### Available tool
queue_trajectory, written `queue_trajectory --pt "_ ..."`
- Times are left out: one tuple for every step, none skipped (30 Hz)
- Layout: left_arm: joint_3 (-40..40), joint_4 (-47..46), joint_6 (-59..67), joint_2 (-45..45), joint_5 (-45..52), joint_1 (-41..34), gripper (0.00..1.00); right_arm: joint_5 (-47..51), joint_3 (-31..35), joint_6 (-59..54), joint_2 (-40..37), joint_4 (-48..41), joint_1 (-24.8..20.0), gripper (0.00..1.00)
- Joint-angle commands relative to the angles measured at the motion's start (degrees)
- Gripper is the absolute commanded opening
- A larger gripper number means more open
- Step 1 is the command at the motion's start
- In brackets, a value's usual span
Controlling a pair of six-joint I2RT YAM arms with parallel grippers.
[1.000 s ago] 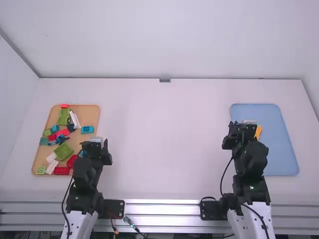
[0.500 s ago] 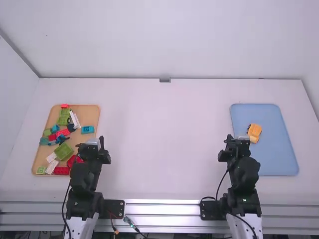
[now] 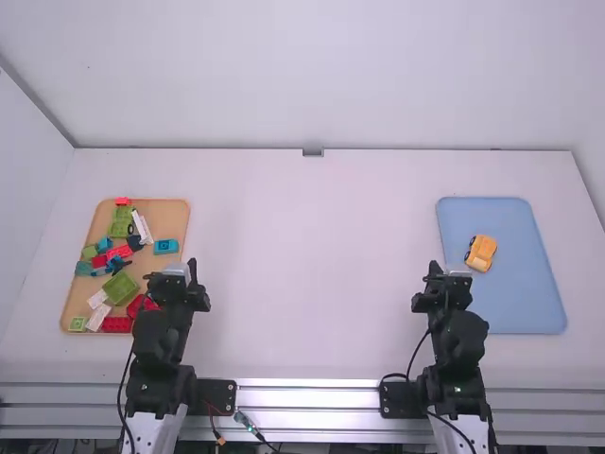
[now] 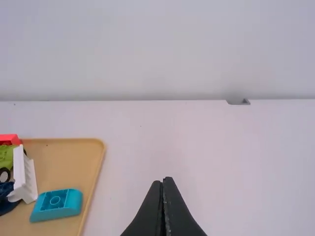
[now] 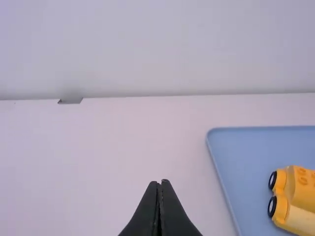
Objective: Assemble lego blocks to make yellow taxi
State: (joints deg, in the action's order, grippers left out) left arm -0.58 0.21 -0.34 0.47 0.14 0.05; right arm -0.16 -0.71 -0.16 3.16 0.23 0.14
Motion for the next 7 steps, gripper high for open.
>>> queue_trajectory --pt "0.58 -0.21 0.34 -0.47 -0.14 -0.05 0.0 0.16 0.71 0.16 -1.72 -0.23 -0.14 0.0" --pt "0.58 -0.21 0.34 -0.47 -0.14 -0.05 0.0 0.16 0.71 0.16 -2.17 -0.23 -0.14 0.0" --pt "0.58 -0.21 0.34 -0.47 -0.14 -0.05 0.0 0.16 0.71 0.16 -2.76 -0.23 -0.14 0.0" --pt "0.58 -0.21 0.34 -0.47 -0.14 -0.05 0.0 0.16 0.71 0.16 -3.16 -0.23 -0.14 0.0" --pt "0.58 -0.21 0.34 -0.47 -0.14 -0.05 0.0 0.16 0.71 0.16 -3.16 -0.23 -0.14 0.0" --pt "0.58 -0.21 0.34 -0.47 -0.14 -0.05 0.0 0.16 0.71 0.16 -3.16 -0.23 -0.14 0.0" --pt "0.58 -0.21 0.34 -0.47 -0.14 -0.05 0.0 0.16 0.71 0.16 -3.16 -0.23 -0.14 0.0"
